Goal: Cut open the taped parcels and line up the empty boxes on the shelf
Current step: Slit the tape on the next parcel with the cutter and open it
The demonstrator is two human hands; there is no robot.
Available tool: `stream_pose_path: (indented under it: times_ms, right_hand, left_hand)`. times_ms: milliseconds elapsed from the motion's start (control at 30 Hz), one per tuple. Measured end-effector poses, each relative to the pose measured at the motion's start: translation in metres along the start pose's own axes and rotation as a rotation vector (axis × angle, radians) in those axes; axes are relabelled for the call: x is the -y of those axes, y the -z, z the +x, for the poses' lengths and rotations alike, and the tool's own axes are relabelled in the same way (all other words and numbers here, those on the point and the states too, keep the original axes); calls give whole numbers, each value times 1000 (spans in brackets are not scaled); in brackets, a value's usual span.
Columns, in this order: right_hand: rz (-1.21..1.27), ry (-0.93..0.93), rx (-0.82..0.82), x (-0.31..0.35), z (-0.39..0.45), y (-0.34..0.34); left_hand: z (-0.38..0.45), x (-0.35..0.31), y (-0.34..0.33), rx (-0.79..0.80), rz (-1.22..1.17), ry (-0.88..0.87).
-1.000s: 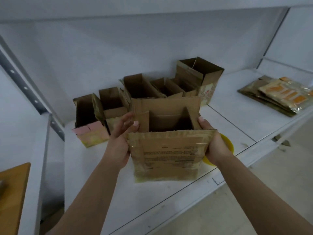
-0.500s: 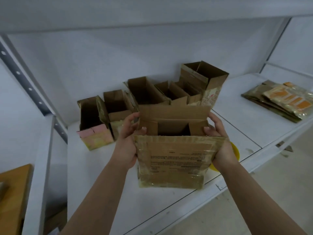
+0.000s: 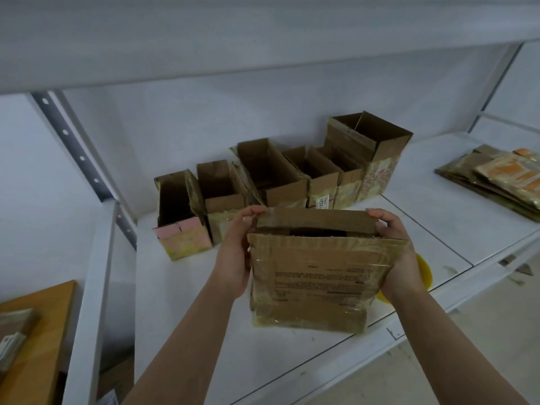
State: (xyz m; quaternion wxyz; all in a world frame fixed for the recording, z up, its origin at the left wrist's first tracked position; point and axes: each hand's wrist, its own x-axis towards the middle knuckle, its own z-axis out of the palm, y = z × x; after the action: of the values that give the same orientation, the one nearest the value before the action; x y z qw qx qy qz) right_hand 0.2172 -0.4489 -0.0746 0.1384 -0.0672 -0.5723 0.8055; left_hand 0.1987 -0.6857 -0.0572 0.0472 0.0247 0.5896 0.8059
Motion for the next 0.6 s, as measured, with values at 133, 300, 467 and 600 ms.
stream_pose_path:
  times_ms: [133,300,467,600]
  right_hand:
    - [-4,-21,-4,1,1,2]
    - [-5,0,1,3,-3,1]
    - [15,15,-5,1,-6,-2]
    - [39,9,-8,-1,-9,-4]
  left_hand:
    - [-1,4,20,171,109,-53]
    - [-4,6,23,223,136,-76]
    - [-3,6,12,93,-13,-15]
    - [-2,3,10,52,-1,14]
